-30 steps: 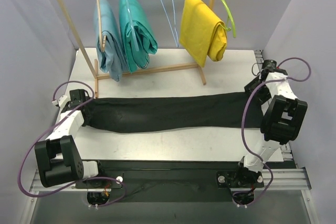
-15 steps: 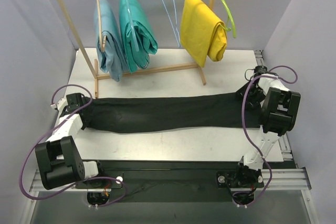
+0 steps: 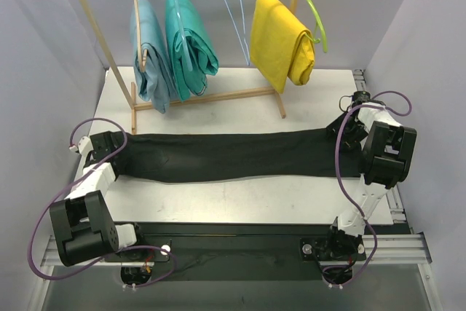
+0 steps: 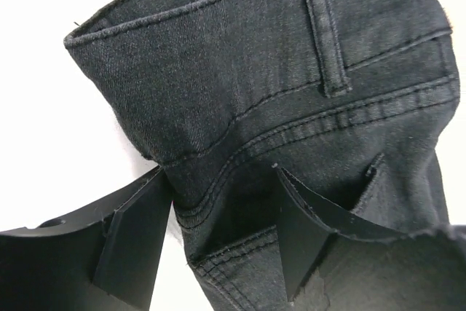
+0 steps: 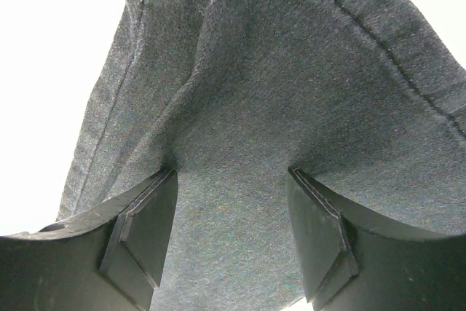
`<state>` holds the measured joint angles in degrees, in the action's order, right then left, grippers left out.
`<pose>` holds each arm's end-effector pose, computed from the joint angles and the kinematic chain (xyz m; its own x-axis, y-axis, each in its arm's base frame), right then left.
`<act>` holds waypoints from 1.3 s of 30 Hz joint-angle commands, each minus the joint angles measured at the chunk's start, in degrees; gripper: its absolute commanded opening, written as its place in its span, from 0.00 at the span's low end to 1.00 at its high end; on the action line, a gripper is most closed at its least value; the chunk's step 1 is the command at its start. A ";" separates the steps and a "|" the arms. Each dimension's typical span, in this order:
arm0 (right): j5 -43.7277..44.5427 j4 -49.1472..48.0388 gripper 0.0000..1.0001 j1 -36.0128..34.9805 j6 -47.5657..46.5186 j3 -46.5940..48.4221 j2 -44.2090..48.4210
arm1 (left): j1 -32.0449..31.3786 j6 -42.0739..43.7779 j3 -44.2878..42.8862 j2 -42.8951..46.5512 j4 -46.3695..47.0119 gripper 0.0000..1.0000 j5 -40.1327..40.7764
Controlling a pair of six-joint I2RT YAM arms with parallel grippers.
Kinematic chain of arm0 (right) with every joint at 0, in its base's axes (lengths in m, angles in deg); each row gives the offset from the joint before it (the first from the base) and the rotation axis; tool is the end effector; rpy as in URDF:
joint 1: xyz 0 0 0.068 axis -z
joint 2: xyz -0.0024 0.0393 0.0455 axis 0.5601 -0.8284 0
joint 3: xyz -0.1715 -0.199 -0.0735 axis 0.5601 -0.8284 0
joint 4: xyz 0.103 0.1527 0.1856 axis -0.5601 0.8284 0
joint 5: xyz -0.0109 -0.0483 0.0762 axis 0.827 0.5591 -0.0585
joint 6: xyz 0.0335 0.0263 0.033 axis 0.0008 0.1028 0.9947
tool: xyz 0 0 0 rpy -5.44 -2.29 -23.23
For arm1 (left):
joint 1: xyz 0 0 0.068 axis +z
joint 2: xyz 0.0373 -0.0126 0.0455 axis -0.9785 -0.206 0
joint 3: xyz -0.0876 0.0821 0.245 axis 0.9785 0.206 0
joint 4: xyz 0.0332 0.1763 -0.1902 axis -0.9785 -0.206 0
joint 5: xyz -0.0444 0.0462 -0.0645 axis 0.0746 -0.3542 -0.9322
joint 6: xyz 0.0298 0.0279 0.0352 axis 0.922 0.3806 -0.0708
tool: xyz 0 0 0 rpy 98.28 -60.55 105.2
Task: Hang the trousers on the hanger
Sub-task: Fold the trousers at the center of the board.
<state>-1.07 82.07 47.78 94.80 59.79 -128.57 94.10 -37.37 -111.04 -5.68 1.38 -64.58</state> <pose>0.3924 -0.0920 0.1670 -0.5799 0.7613 -0.2901 0.6824 0.6484 0.3375 0.2287 0.0745 0.1721 -0.2346 -0.7894 -0.5673 -0.8300 0.4664 -0.3059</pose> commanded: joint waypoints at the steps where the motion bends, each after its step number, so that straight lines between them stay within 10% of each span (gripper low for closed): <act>1: -0.92 1.11 0.61 -0.53 -0.52 -0.42 -1.16 | 0.45 -1.57 0.42 1.99 4.67 0.65 -1.56; 9: -1.36 1.28 0.61 -0.53 -0.60 0.55 -1.60 | 1.85 -2.80 1.48 -2.22 7.13 0.51 -3.58; 22: -0.83 1.29 0.60 -1.06 -0.69 -1.29 0.16 | 3.78 -6.14 0.51 0.59 -4.64 0.75 3.18; 35: -1.45 2.08 0.61 -1.32 -1.22 1.34 0.51 | 7.30 -4.30 6.04 -2.84 9.84 0.85 -2.52; 39: -1.36 2.51 0.61 -1.50 -1.22 1.17 0.87 | 7.39 -3.86 5.53 -5.56 14.33 0.60 -4.72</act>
<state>-1.60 82.00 47.08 93.60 59.94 -128.86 101.05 -41.90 -106.61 -7.49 11.41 -65.35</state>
